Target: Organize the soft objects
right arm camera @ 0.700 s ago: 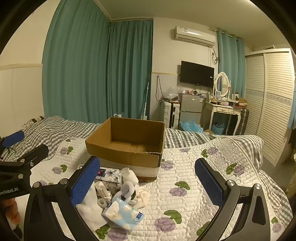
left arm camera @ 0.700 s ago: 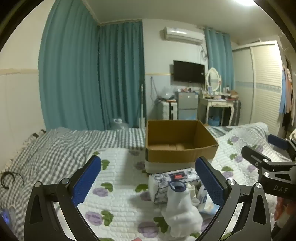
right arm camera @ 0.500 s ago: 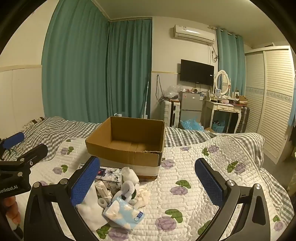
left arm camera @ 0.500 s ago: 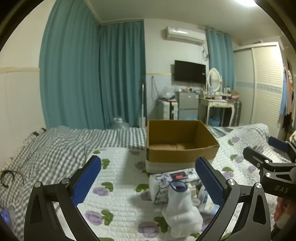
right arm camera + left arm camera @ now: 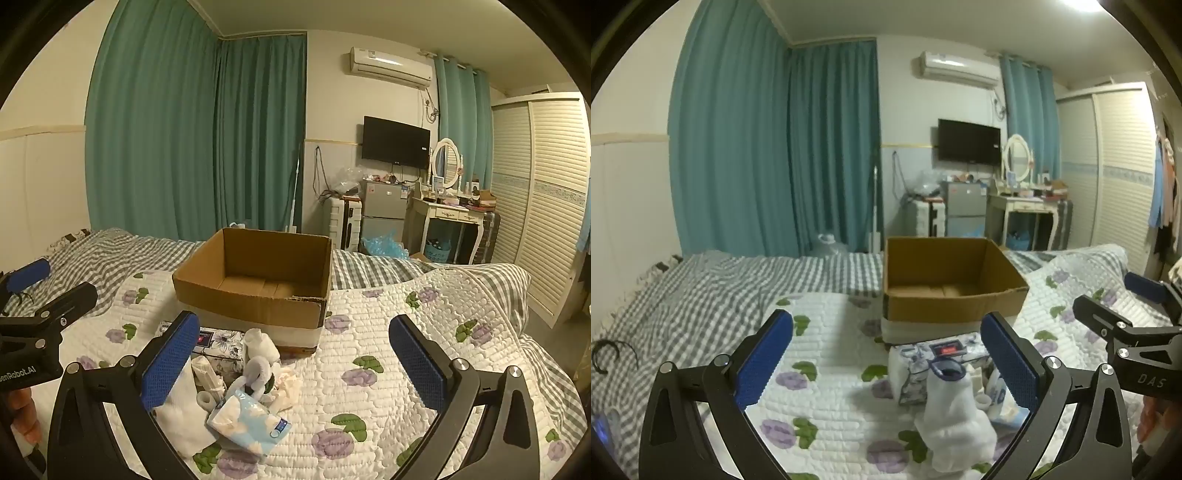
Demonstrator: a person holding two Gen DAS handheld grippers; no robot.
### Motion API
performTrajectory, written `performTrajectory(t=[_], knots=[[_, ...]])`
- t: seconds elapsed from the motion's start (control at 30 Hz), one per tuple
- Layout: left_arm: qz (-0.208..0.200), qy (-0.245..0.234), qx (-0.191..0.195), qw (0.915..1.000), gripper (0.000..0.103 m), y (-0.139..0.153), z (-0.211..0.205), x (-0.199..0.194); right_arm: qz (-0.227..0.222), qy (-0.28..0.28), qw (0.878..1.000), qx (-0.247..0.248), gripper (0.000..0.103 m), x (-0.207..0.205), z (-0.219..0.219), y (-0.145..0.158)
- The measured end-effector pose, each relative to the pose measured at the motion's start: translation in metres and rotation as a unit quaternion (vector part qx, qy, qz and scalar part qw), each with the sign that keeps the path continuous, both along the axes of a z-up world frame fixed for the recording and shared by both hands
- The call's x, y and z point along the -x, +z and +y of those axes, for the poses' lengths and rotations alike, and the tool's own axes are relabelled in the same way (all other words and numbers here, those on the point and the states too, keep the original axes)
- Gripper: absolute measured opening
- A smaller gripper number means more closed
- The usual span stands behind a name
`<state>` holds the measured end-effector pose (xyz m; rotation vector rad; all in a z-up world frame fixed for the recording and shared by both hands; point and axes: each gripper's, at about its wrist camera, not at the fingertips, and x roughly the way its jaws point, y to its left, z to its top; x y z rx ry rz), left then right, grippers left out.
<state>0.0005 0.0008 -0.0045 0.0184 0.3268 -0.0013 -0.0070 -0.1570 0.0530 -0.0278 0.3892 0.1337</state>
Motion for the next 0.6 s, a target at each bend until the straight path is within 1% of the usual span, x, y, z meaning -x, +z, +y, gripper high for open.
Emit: performTrajectory(t=[0.6], knots=[[0.004,0.000,0.002,1.0000,0.103,-0.0005,0.0005,0.0000,0.001,0.001,1.000,0.001,0.103,-0.0001,0.0003,-0.0013]])
